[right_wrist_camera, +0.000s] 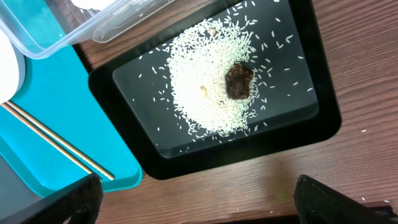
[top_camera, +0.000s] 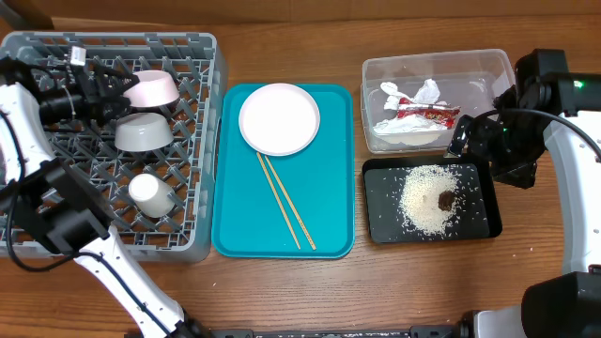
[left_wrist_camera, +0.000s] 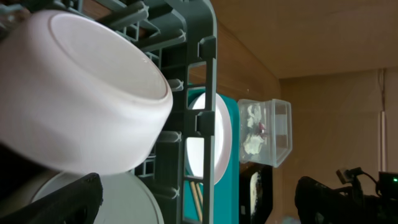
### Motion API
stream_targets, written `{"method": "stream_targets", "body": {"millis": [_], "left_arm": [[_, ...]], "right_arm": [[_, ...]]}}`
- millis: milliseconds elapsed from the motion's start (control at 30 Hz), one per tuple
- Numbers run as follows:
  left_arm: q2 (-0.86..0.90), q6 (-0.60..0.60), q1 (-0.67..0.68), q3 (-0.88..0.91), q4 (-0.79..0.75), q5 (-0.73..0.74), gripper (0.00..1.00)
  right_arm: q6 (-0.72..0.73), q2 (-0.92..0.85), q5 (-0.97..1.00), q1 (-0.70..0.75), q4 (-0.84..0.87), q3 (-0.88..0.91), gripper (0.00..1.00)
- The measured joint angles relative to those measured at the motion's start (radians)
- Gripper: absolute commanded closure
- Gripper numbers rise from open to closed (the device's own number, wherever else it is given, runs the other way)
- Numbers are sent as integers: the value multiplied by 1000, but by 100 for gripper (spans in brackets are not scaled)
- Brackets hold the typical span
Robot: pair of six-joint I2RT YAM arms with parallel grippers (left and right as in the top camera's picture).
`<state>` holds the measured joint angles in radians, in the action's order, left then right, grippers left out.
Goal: Sort waste into correct bins and load items into the dishwasher
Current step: 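Carry the pink bowl with left gripper into the rack and release, then reach left gripper down to the wooden chopsticks and grasp one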
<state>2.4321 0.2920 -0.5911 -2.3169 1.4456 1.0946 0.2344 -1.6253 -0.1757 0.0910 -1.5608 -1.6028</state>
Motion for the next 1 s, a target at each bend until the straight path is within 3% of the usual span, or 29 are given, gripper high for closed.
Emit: {"method": "stream_targets", "body": {"millis": [433, 733, 1000], "left_arm": [[-370, -28, 55, -1, 46, -206, 0], [-490, -236, 380, -2, 47, -648, 0], [-479, -286, 673, -2, 17, -750, 2]], "right_arm": [[0, 0, 0, 0, 0, 0, 0], [0, 0, 0, 0, 3, 0, 0], [0, 0, 0, 0, 6, 0, 0]]}}
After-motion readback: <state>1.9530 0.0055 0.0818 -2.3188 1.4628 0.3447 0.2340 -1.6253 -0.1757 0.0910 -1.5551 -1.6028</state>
